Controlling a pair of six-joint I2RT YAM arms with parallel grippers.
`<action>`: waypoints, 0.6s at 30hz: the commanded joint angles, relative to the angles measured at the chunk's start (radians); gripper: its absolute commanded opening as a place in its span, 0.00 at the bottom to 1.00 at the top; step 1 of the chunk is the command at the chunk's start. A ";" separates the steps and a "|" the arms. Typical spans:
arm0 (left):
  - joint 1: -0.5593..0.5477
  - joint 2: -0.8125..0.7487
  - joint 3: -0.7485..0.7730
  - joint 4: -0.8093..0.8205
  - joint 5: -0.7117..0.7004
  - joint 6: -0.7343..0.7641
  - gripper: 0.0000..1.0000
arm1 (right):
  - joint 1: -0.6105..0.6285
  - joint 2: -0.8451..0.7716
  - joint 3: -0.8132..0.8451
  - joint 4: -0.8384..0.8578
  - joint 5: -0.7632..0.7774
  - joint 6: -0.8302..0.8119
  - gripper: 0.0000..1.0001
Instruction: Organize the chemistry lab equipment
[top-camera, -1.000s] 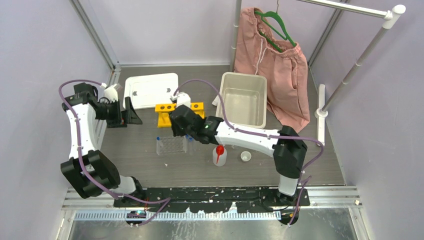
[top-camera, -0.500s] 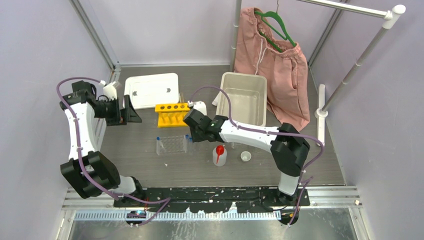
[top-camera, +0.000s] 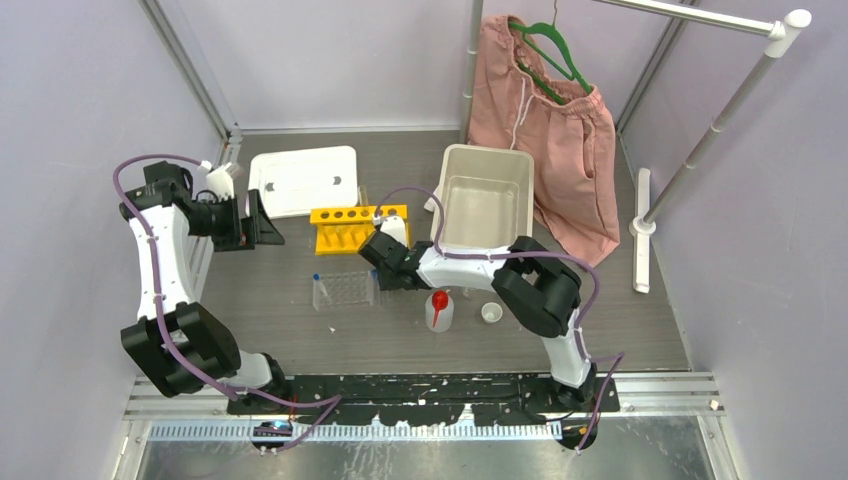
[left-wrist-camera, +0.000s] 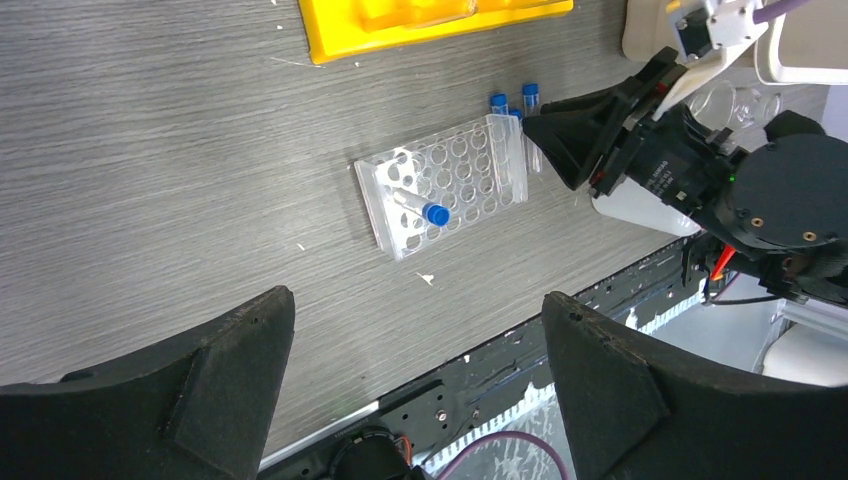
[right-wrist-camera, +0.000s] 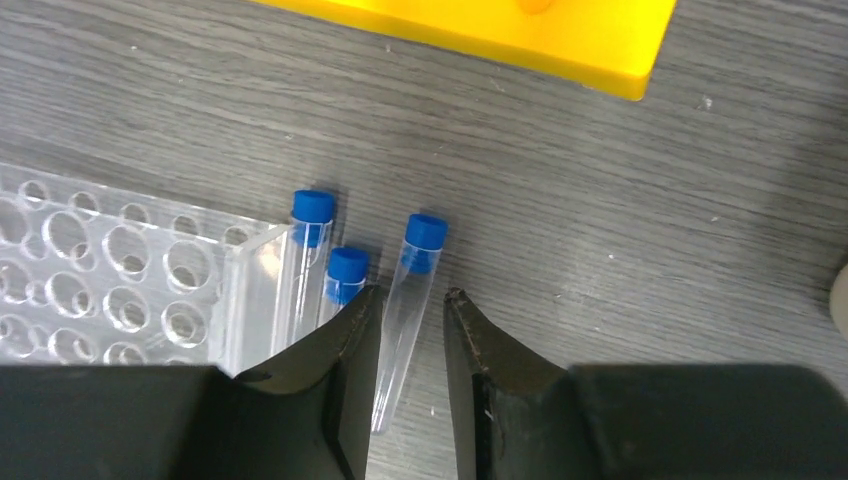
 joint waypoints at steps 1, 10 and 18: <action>0.005 -0.035 0.030 -0.011 0.025 0.004 0.94 | 0.003 0.015 0.044 0.042 0.061 0.017 0.34; 0.004 -0.036 0.026 -0.010 0.030 -0.001 0.94 | -0.008 0.035 0.051 0.006 0.079 0.030 0.22; 0.005 -0.054 0.034 -0.051 0.074 0.044 0.94 | -0.005 -0.154 0.033 -0.026 0.074 0.015 0.02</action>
